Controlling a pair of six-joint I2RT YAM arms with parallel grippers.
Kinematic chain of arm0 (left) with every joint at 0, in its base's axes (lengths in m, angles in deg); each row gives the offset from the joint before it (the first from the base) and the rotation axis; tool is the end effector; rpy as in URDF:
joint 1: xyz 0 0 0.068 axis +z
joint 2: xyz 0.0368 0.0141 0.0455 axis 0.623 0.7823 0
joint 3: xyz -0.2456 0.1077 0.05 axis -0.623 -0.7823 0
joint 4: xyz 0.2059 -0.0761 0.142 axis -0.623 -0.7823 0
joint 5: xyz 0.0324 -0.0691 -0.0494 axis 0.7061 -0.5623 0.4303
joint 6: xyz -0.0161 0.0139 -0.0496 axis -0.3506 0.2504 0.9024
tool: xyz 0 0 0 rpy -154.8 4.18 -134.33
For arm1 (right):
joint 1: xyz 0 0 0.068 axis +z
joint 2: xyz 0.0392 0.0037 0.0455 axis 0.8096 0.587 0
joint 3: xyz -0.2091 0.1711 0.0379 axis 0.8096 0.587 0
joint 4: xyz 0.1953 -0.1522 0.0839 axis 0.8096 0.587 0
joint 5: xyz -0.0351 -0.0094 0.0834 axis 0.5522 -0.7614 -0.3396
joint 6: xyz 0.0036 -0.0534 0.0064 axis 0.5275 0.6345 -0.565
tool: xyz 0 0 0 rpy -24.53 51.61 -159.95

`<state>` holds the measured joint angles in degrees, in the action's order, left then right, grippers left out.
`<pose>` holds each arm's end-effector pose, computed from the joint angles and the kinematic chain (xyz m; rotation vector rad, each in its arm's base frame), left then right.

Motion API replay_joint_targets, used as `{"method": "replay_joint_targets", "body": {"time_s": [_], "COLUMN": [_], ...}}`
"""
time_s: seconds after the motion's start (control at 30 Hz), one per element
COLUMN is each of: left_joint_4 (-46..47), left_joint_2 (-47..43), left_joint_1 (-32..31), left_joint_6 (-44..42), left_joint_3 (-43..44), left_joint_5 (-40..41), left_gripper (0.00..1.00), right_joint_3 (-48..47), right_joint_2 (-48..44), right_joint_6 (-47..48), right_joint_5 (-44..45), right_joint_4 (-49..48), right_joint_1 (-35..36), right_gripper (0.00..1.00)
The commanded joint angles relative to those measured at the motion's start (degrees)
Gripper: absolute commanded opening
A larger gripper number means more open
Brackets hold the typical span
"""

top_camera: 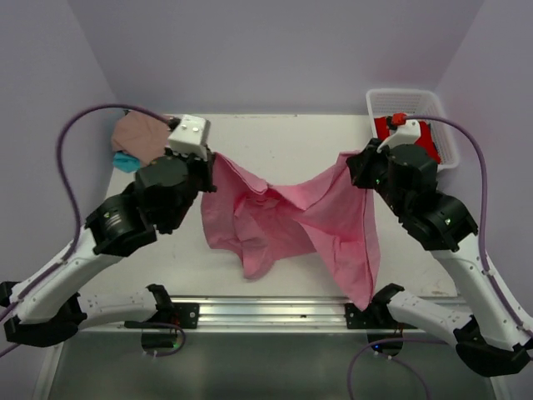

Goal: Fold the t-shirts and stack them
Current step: Flatten out the tshirt

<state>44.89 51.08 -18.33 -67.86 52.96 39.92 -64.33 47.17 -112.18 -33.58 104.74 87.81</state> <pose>0.1268 -0.1510 0.4646 0.1740 1.7989 -0.2174 0.1525 0.0875 0.4490 0.1459 1.8737 0.4308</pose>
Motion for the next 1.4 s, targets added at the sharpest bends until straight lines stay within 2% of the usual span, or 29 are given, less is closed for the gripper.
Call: {"method": "replay_joint_targets", "body": {"time_s": [0.0,0.17,0.3,0.4,0.53,0.57,0.6,0.63,0.67,0.73,0.77,0.8,0.87,0.93,1.0,1.13,1.23,1.37], "left_joint_4": [10.31,13.13,21.91,27.36,30.8,27.32,22.68,17.23,16.92,19.88,19.47,19.03,19.72,22.52,21.93,20.79,20.96,21.05], "left_joint_2": [-6.0,-7.07,-7.16,-0.51,7.77,9.53,13.46,15.33,16.83,18.51,19.21,20.52,19.49,15.1,12.38,6.57,-0.89,-10.13], "left_joint_1": [-2.11,-2.38,-2.38,-2.38,-1.77,1.89,7.06,13.29,25.62,31.35,36.59,38.99,41.56,41.57,41.57,40.96,39.2,39.11], "left_joint_6": [-10.95,-18.45,-28.61,-35.82,-40.42,-34.25,-29.31,-25.18,-21.83,-20.22,-16.47,-15.65,-16.51,-17.22,-18.8,-19.86,-20.39,-20.56], "left_joint_3": [4.39,7.29,8.08,12.28,16.16,18.08,24.11,26.08,26.8,22.77,22.15,21.97,20.4,17.05,19.14,23.81,22.51,16.01], "left_joint_5": [4.67,2.48,3.69,5.19,4.85,-4.81,-12.74,-20.57,-27.87,-30.47,-35.8,-37.5,-37.17,-36.39,-33.4,-33.21,-33.74,-35.75], "left_gripper": [0.0,0.0,0.0,0.0,0.0,0.0,0.0,0.0,0.0,0.0,0.0,0.0,0.0,0.0,0.0,0.0,0.0,0.0], "right_joint_3": [-5.25,-10.25,-13.25,-14.66,-14.93,-15.71,-16.33,-17.64,-18.43,-19.93,-21.42,-22.13,-22.84,-20.31,-18.89,-18.63,-12.59,-4.48], "right_joint_2": [-1.27,-2.51,-0.93,2.4,7.85,10.56,11.98,13.04,14.53,17.87,18.75,20.07,19.82,17.11,15.34,10.96,2.26,-8.73], "right_joint_6": [10.94,20.0,25.36,27.83,31.35,31.26,30.91,29.69,28.98,26.62,26.25,26.51,27.39,29.14,31.86,33.46,34.6,38.55], "right_joint_5": [3.25,8.87,14.06,17.31,19.87,18.91,17.77,16.28,13.65,11.44,10.73,10.47,10.2,10.2,10.55,8.28,5.99,2.47], "right_joint_4": [0.01,-0.96,-1.23,-1.4,-4.12,-4.56,-4.48,-4.48,-4.04,-3.69,-3.17,-2.9,-3.51,-5.87,-10.79,-16.41,-24.21,-32.94], "right_joint_1": [0.17,0.08,0.08,0.08,-0.27,-1.66,-2.72,-3.6,-5.53,-7.47,-8.87,-9.23,-9.24,-9.32,-9.24,-9.24,-9.24,-9.24], "right_gripper": [0.0,0.0,0.0,0.0,0.0,0.0,0.0,0.0,0.0,0.0,0.0,0.0,0.0,0.0,0.0,0.0,0.0,0.0]}}
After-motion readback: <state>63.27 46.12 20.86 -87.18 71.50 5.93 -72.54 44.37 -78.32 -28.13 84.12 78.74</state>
